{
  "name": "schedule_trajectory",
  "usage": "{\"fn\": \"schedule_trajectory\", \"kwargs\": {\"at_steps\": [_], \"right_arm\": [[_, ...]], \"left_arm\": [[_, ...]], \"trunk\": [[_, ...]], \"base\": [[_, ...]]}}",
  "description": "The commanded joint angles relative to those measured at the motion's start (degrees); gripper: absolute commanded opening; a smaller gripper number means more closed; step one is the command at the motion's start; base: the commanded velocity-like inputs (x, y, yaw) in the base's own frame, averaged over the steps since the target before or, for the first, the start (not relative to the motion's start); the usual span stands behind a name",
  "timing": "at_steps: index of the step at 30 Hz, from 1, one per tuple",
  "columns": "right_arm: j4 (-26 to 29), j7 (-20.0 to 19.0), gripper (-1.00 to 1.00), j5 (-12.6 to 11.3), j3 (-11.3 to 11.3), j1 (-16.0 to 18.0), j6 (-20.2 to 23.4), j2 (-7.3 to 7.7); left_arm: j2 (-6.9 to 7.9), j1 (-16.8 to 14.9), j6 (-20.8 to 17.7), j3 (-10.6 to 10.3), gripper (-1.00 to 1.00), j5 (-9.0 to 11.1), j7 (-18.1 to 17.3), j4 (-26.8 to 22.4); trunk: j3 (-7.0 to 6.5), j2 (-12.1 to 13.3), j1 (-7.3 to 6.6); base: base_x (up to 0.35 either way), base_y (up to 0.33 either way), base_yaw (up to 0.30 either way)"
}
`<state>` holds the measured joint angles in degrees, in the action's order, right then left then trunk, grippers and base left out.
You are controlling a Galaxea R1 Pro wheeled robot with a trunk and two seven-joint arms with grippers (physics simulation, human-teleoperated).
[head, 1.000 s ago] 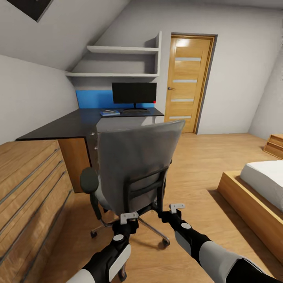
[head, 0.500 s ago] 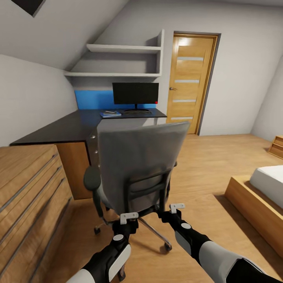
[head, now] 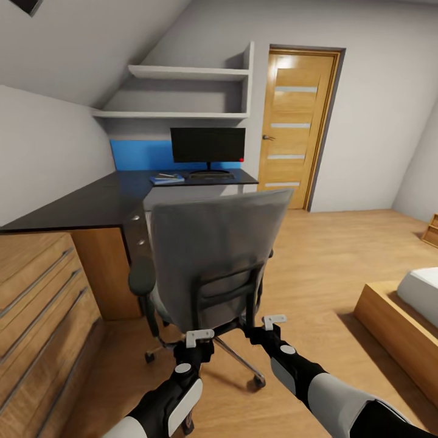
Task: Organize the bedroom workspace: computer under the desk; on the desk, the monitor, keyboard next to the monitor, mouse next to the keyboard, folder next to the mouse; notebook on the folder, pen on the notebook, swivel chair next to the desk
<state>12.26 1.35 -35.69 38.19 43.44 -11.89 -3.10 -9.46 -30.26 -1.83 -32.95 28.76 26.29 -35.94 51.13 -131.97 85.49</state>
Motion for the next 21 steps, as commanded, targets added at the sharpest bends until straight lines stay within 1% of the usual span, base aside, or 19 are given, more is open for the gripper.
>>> {"fn": "schedule_trajectory", "kwargs": {"at_steps": [1,13,17,21], "right_arm": [[0.0,0.1,1.00,-0.5,0.5,0.0,-0.2,0.01],[0.0,0.1,1.00,-0.4,0.5,0.0,-0.2,0.02],[0.0,0.1,1.00,-0.4,0.5,0.0,-0.2,0.09],[0.0,0.1,1.00,-0.4,0.5,0.0,-0.2,0.08]], "left_arm": [[0.05,-0.1,-0.2,-0.4,1.00,0.3,0.5,-0.1],[0.05,-0.1,-0.2,-0.4,1.00,0.2,0.5,-0.1],[0.05,-0.1,-0.2,-0.4,1.00,0.2,0.5,-0.1],[0.05,-0.1,-0.3,-0.4,1.00,0.3,0.4,0.0]], "trunk": [[0.05,0.0,0.02],[0.05,0.0,0.02],[0.05,0.0,0.02],[0.05,0.0,0.02]], "base": [[0.308,-0.107,0.000],[0.320,-0.015,0.000],[0.325,0.064,0.000],[0.323,0.150,0.000]]}}
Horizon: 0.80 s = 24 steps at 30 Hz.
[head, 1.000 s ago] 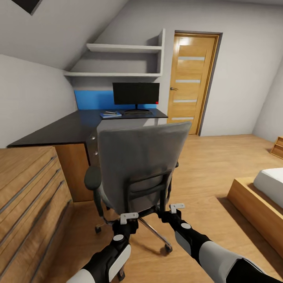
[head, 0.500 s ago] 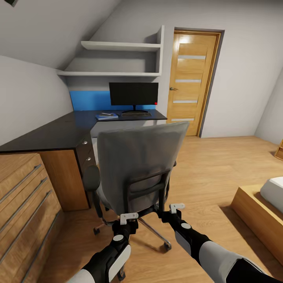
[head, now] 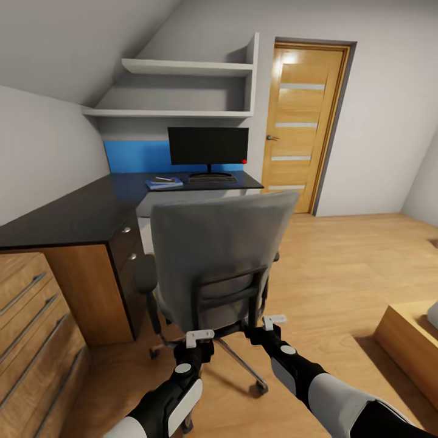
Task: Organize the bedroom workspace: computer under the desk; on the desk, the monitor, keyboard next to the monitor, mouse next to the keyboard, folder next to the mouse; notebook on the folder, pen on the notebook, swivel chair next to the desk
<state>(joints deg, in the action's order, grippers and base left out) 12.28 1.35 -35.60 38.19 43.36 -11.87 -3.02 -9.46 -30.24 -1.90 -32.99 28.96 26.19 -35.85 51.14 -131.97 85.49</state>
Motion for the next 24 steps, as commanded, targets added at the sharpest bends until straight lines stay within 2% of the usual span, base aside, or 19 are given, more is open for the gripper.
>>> {"fn": "schedule_trajectory", "kwargs": {"at_steps": [1,24], "right_arm": [[-0.1,0.1,1.00,-0.5,0.5,0.1,-0.3,-0.01],[-0.1,0.1,1.00,-0.5,0.5,0.1,-0.3,-0.15]], "left_arm": [[0.06,-0.1,-0.2,-0.4,1.00,0.1,0.5,-0.1],[0.06,-0.1,-0.2,-0.4,1.00,0.2,0.5,0.9]], "trunk": [[0.05,0.0,0.02],[0.05,0.0,0.02]], "base": [[0.318,0.181,0.000],[0.291,0.209,0.000]]}}
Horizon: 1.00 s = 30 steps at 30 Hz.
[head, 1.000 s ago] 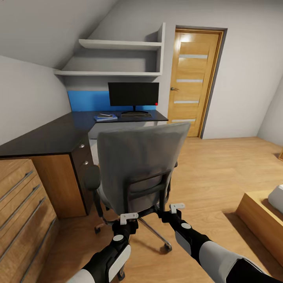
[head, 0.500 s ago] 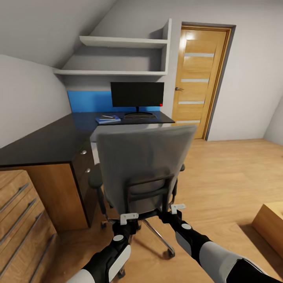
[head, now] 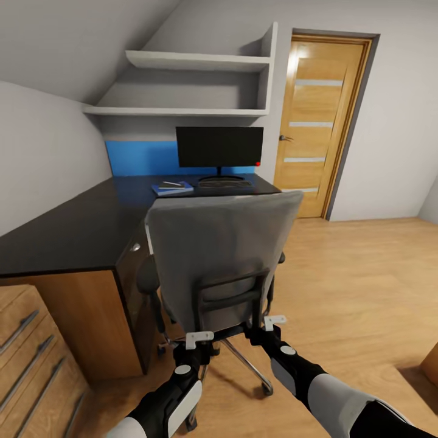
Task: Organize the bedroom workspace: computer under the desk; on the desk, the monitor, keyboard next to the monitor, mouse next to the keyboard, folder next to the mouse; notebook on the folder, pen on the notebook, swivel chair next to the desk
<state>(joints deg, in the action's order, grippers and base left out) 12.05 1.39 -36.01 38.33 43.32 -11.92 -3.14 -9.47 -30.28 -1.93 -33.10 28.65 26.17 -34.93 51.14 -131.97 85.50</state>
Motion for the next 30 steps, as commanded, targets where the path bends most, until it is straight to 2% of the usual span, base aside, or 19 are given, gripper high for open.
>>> {"fn": "schedule_trajectory", "kwargs": {"at_steps": [1,30], "right_arm": [[0.2,0.1,1.00,-0.1,0.3,0.1,-0.2,-0.03],[0.2,0.1,1.00,-0.1,0.4,0.1,-0.2,0.00]], "left_arm": [[0.07,0.0,-0.2,-0.3,1.00,0.5,0.5,0.0],[0.07,0.0,-0.2,-0.3,1.00,0.4,0.5,0.4]], "trunk": [[0.05,0.0,0.02],[0.05,0.0,0.02]], "base": [[0.316,0.108,0.000],[0.325,-0.060,0.000]]}}
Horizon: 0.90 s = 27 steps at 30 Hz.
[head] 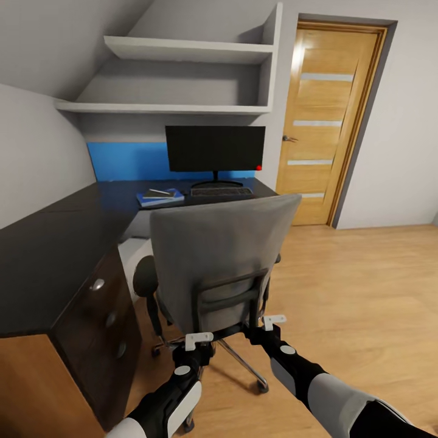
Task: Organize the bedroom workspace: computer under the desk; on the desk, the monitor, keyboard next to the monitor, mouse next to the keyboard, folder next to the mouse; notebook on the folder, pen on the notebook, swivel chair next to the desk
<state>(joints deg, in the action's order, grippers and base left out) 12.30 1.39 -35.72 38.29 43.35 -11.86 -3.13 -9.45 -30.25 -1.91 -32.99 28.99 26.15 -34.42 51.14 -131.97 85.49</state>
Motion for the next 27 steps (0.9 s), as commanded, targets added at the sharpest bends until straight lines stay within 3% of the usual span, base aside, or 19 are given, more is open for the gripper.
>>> {"fn": "schedule_trajectory", "kwargs": {"at_steps": [1,27], "right_arm": [[0.0,0.1,1.00,-0.4,0.5,0.1,-0.3,-0.02],[-0.1,0.1,1.00,-0.4,0.4,0.1,-0.7,0.02]], "left_arm": [[0.05,-0.1,-0.2,-0.4,1.00,0.1,0.5,-0.1],[0.05,-0.1,-0.2,-0.4,1.00,0.1,0.6,-0.1]], "trunk": [[0.05,0.0,0.02],[0.05,0.0,0.02]], "base": [[0.325,-0.001,0.000],[0.326,0.000,0.000]]}}
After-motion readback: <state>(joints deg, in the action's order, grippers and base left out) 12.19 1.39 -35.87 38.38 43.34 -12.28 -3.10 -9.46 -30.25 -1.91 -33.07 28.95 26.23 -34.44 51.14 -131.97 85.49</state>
